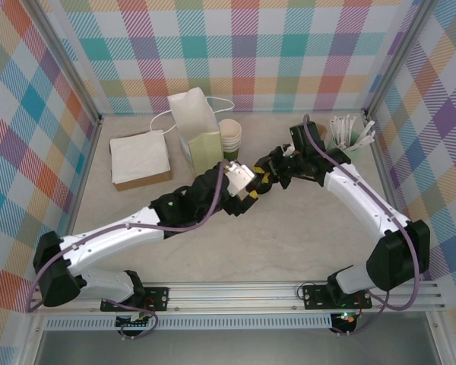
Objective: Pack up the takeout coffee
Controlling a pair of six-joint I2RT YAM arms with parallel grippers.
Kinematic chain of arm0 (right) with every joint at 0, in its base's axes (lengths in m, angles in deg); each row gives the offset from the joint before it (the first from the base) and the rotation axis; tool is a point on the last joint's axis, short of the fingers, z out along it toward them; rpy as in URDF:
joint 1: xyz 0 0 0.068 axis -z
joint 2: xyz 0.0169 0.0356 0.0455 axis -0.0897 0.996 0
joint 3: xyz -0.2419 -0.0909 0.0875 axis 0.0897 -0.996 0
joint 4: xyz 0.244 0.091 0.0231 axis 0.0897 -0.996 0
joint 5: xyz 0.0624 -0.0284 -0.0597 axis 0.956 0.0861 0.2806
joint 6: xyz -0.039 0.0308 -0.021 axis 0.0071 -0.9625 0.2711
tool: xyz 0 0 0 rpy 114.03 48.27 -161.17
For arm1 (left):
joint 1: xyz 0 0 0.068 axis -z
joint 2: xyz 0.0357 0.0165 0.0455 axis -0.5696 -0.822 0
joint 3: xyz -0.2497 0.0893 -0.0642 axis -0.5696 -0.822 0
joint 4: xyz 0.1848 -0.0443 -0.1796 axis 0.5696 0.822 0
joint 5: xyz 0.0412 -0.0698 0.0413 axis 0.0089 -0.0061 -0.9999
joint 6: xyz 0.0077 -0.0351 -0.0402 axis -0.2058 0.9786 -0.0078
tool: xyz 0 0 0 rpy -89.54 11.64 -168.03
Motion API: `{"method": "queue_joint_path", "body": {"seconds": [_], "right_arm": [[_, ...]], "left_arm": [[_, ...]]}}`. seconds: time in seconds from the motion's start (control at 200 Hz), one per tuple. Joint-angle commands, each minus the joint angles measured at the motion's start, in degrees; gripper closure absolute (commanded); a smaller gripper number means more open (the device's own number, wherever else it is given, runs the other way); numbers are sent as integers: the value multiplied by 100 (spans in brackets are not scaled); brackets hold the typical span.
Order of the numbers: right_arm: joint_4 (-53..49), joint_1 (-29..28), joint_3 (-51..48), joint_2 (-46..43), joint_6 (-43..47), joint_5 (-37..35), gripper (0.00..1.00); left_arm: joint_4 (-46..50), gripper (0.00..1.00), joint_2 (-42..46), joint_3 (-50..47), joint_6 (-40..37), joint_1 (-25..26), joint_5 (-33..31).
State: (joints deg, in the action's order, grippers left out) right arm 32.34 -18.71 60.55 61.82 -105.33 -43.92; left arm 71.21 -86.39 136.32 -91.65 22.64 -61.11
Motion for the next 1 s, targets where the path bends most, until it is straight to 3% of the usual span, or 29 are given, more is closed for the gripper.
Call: {"method": "queue_joint_path", "body": {"seconds": [0.0,0.435,0.78,0.995], "right_arm": [[457,72,-258,-263,705,-248,83],[1742,240,-910,-716,1408,550,83],[2148,241,-876,-797,1269,1561,84],[2189,232,-781,-849,1125,1741,84]], "left_arm": [[243,7,448,15,821,-319,580],[-381,0,484,-88,3084,-1560,3349],[-961,0,-114,-104,3883,-1851,4117],[-1239,0,-385,-78,4054,-1904,4654]]}}
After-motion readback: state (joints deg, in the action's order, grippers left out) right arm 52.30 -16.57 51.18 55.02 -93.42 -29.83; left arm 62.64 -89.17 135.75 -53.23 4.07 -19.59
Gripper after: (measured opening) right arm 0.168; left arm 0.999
